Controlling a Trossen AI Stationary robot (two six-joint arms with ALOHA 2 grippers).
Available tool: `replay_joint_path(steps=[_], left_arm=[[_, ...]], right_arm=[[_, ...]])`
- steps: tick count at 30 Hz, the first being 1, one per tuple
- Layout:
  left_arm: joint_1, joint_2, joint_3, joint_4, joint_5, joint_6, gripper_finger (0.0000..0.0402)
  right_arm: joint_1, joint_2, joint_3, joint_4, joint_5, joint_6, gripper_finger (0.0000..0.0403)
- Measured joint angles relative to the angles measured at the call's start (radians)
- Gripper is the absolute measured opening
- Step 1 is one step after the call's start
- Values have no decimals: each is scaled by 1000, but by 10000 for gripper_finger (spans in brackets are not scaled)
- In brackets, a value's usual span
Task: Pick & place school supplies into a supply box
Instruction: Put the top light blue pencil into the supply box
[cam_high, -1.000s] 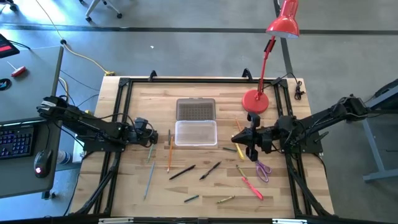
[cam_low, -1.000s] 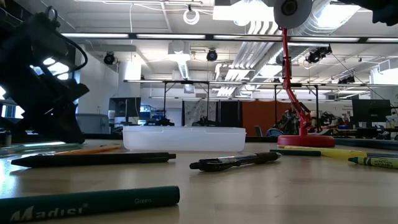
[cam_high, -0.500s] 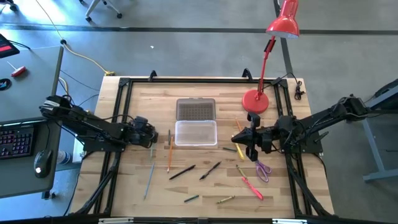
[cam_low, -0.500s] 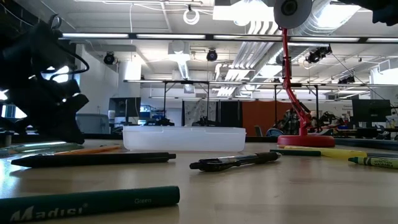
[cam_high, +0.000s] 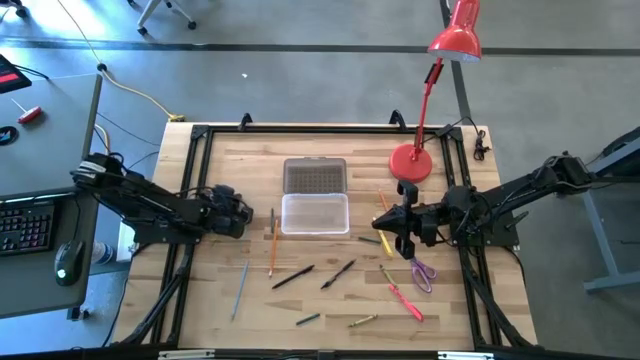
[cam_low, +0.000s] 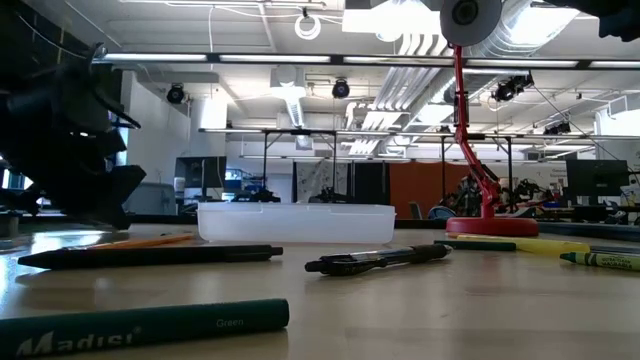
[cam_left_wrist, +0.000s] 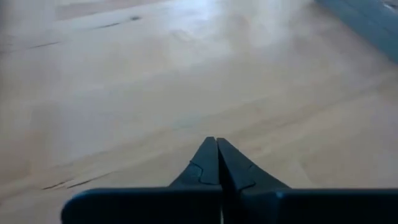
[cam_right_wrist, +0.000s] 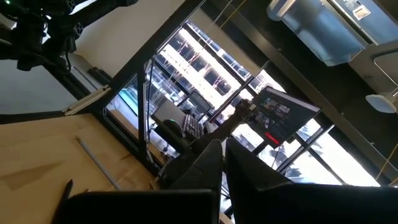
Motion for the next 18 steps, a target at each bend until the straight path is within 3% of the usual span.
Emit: replay_joint_path(steps=[4, 10, 18], left_arm=[[90, 48, 2, 25, 15, 7, 38], [213, 122, 2, 213, 46, 150, 90], [244, 103, 2, 258, 58, 197, 110]], right_arm=[[0, 0, 0, 0, 0, 0, 0], [0, 0, 0, -2, -2, -1, 0], [0, 0, 0, -16, -3, -2, 0]])
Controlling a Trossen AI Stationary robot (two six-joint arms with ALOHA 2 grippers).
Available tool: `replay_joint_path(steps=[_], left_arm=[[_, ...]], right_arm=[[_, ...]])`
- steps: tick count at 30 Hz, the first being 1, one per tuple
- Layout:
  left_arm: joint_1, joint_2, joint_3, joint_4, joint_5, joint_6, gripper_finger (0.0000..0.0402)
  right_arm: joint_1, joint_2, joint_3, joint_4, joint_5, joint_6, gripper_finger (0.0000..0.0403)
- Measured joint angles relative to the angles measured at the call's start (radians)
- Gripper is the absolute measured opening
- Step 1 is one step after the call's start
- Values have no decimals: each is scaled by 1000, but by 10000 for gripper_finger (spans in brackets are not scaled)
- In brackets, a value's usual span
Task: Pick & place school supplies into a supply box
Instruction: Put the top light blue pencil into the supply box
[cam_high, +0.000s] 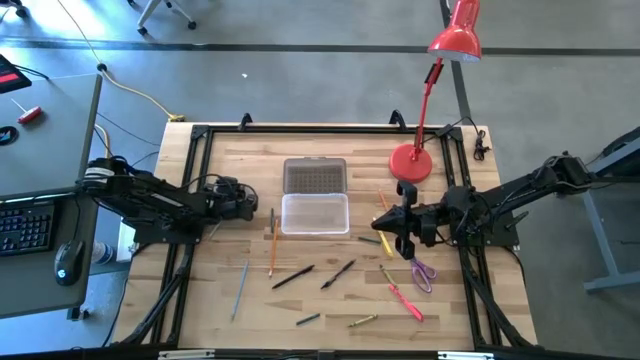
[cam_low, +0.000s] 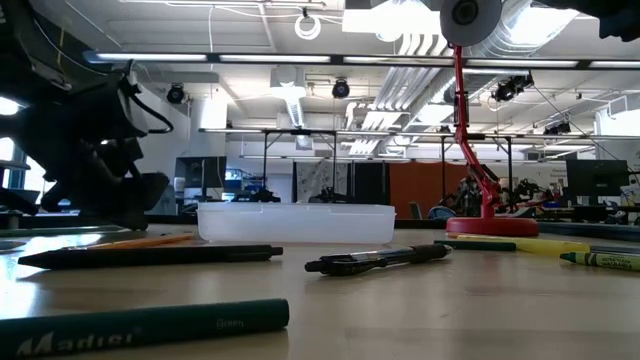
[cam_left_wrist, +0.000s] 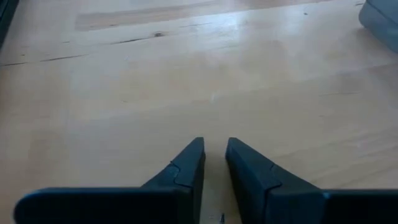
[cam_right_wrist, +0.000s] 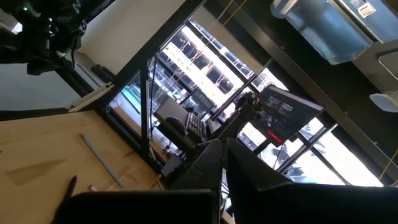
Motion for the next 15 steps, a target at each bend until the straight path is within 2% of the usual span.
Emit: replay_joint_path(steps=[3, 11, 15], left_arm=[[1, -56, 11, -53, 31, 0, 110], [-1, -264, 203, -592, 133, -1, 111], [-45, -315, 245, -706, 168, -2, 111]], right_arm=[[0, 0, 0, -3, 0, 16, 0], [0, 0, 0, -7, 0, 26, 0], [0, 0, 0, -7, 0, 53, 0]])
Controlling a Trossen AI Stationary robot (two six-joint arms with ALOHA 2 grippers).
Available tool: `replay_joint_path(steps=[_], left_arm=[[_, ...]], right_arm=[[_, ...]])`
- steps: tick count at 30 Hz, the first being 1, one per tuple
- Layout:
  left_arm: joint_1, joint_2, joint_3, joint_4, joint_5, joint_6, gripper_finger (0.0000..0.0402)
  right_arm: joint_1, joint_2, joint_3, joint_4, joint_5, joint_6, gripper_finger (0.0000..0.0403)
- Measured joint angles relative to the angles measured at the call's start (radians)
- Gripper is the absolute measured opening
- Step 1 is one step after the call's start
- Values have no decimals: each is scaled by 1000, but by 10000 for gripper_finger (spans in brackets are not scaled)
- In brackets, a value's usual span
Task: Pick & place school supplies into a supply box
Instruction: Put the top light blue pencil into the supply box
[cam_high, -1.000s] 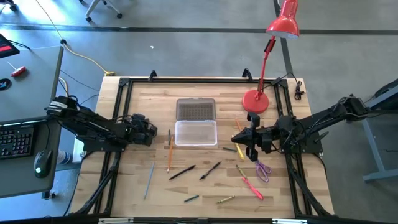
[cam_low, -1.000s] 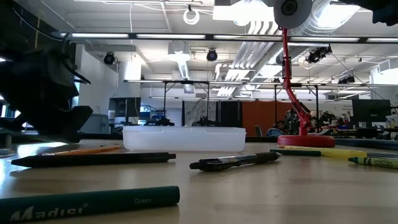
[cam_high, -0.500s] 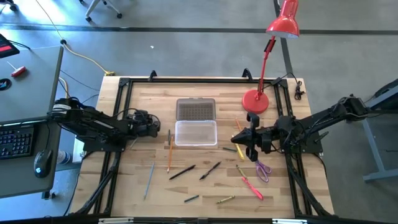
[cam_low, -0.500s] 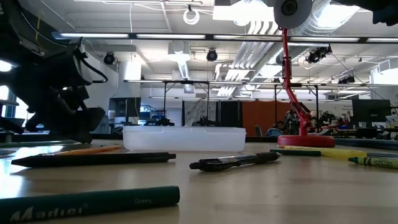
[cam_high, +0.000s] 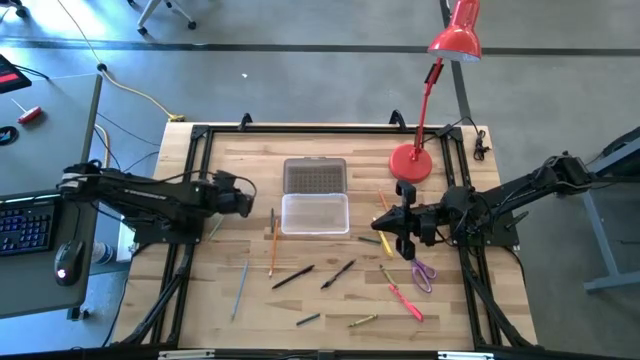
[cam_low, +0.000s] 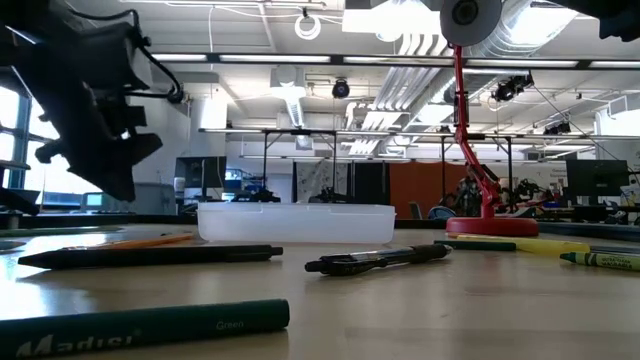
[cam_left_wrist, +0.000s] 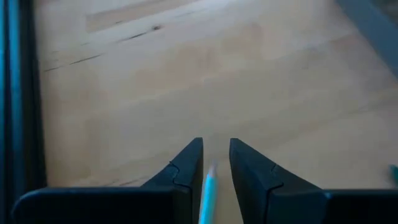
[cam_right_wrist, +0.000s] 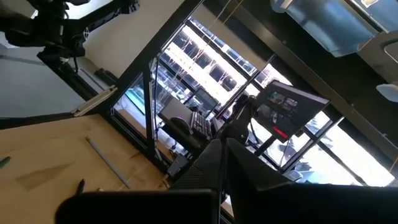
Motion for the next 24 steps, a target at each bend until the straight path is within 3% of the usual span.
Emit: replay_joint_path(steps=[5, 11, 24], left_arm=[[-132, -9, -46, -49, 62, -127, 111], [-286, -10, -135, -39, 23, -347, 111], [-328, 9, -212, 109, -81, -317, 108]], right_arm=[[0, 0, 0, -3, 0, 21, 0], [0, 0, 0, -5, 0, 54, 0], [0, 0, 0, -3, -89, 52, 0]])
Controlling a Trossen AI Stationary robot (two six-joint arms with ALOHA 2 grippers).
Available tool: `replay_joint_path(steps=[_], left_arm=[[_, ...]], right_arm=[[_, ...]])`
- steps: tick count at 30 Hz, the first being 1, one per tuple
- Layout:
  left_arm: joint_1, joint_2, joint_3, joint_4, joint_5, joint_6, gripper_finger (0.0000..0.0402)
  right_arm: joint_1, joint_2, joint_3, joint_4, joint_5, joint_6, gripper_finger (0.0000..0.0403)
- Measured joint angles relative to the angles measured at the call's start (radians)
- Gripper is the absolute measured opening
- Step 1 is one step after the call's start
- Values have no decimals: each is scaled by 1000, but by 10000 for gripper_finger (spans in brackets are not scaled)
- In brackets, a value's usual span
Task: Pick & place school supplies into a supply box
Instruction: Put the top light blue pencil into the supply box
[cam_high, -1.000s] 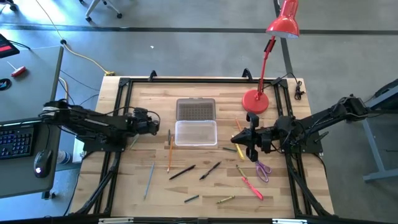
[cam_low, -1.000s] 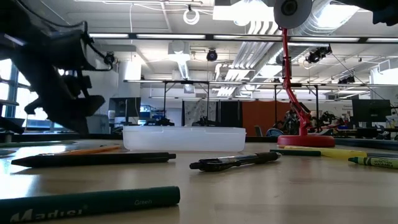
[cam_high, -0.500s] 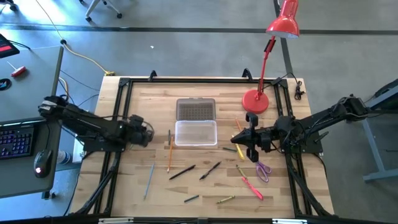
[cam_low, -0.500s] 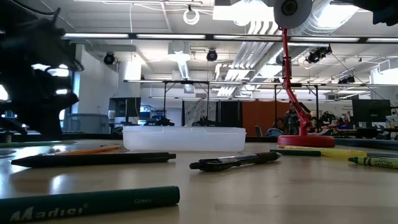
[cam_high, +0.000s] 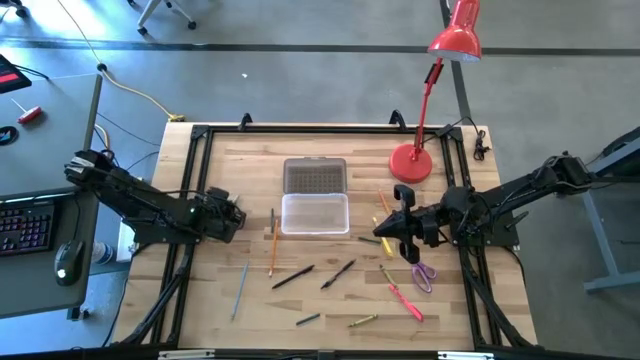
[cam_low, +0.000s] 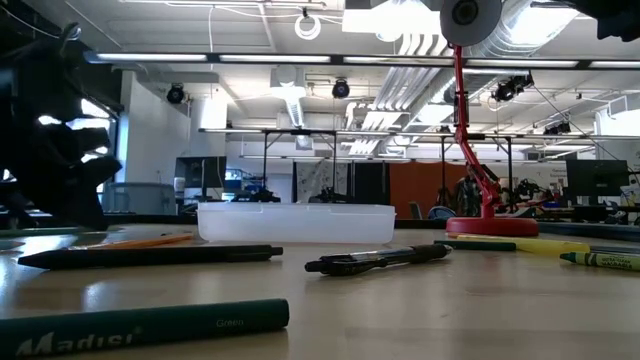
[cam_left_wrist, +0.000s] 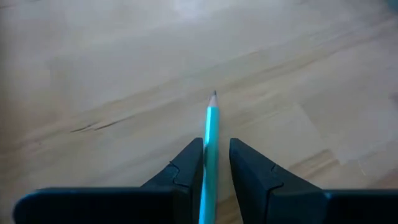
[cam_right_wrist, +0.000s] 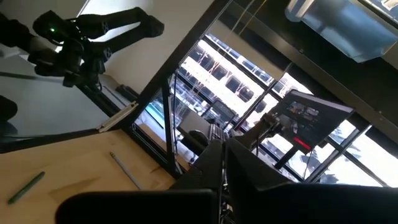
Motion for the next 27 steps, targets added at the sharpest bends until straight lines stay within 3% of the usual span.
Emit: replay_joint_path(steps=[11, 15, 21, 23, 27], left_arm=[[0, 55, -11, 124, -75, -25, 13], [0, 56, -11, 220, -133, -17, 20], [0, 143, -11, 349, -135, 2, 39], [0, 181, -9, 376, -194, 3, 37], [0, 196, 35, 301, -255, 4, 35]], right_arm=[[0, 0, 0, 4, -1, 0, 0], [0, 0, 0, 11, -3, -1, 0], [0, 0, 0, 11, -19, -26, 0], [0, 0, 0, 11, -24, -33, 0], [0, 0, 0, 11, -25, -35, 0]])
